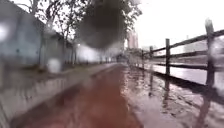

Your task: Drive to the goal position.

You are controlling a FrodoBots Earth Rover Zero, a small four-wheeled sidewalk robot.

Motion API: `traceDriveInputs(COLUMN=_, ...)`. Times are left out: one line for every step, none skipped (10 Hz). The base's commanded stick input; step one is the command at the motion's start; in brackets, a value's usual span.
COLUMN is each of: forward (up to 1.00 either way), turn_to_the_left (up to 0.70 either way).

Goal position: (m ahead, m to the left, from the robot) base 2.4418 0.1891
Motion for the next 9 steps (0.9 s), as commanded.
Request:
traceDriveInputs(forward=1.00, turn_to_the_left=0.01)
traceDriveInputs(forward=1.00, turn_to_the_left=0.01)
traceDriveInputs(forward=1.00, turn_to_the_left=0.01)
traceDriveInputs(forward=1.00, turn_to_the_left=0.01)
traceDriveInputs(forward=1.00, turn_to_the_left=-0.03)
traceDriveInputs(forward=1.00, turn_to_the_left=-0.19)
traceDriveInputs(forward=1.00, turn_to_the_left=-0.28)
traceDriveInputs(forward=1.00, turn_to_the_left=-0.08)
traceDriveInputs(forward=1.00, turn_to_the_left=0.01)
